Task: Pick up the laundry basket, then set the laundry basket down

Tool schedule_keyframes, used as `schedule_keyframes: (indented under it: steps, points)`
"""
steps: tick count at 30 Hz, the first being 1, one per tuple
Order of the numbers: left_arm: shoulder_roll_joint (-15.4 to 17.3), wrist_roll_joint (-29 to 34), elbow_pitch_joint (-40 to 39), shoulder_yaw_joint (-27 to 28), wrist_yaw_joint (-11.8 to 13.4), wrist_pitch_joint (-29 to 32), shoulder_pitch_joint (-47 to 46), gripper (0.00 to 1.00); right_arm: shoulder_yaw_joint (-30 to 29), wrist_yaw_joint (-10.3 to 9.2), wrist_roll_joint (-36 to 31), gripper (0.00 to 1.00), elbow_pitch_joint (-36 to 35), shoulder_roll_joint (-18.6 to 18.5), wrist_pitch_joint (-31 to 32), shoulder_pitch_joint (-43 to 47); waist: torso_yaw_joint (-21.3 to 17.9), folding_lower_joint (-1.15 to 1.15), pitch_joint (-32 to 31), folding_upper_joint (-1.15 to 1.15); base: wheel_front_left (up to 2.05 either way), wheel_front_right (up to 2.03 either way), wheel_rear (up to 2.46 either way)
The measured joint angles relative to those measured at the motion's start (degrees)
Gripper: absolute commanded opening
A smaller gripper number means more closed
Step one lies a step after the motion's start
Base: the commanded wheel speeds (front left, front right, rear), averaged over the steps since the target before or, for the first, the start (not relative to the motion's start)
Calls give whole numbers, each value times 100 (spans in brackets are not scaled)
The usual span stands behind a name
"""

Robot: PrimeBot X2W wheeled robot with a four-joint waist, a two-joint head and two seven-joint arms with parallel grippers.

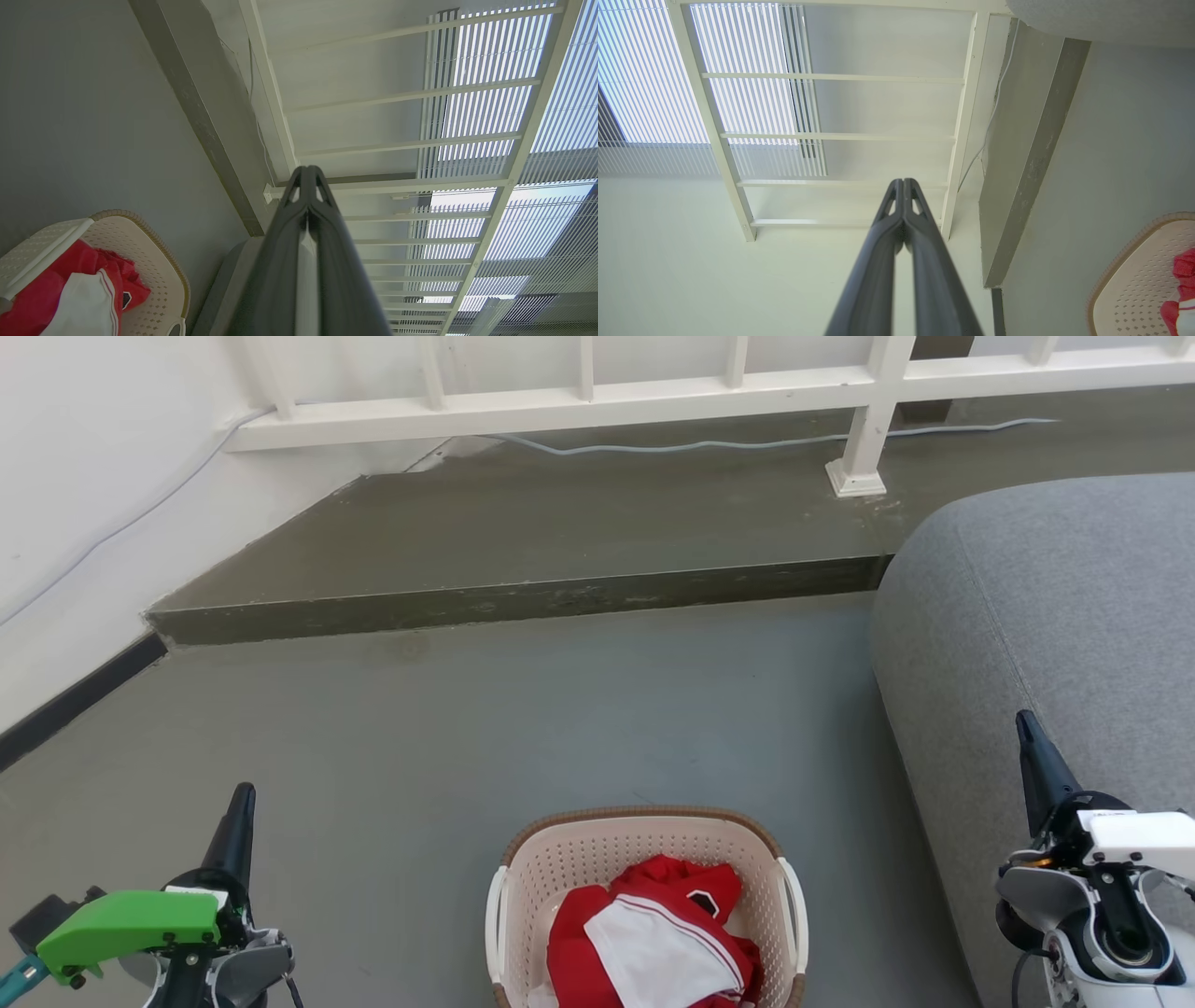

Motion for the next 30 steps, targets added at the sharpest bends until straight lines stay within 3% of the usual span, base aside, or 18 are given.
schedule_keyframes:
  steps: [8,30]
  points:
    - [-4,-393,20,60,-43,125,-1,0,-97,2,400,0,18,16,112,-16,22,0,-21,0,0,0,0]
    - [-10,-394,20,65,-43,125,-1,0,-109,2,438,0,20,16,112,-18,22,0,-20,0,0,0,0]
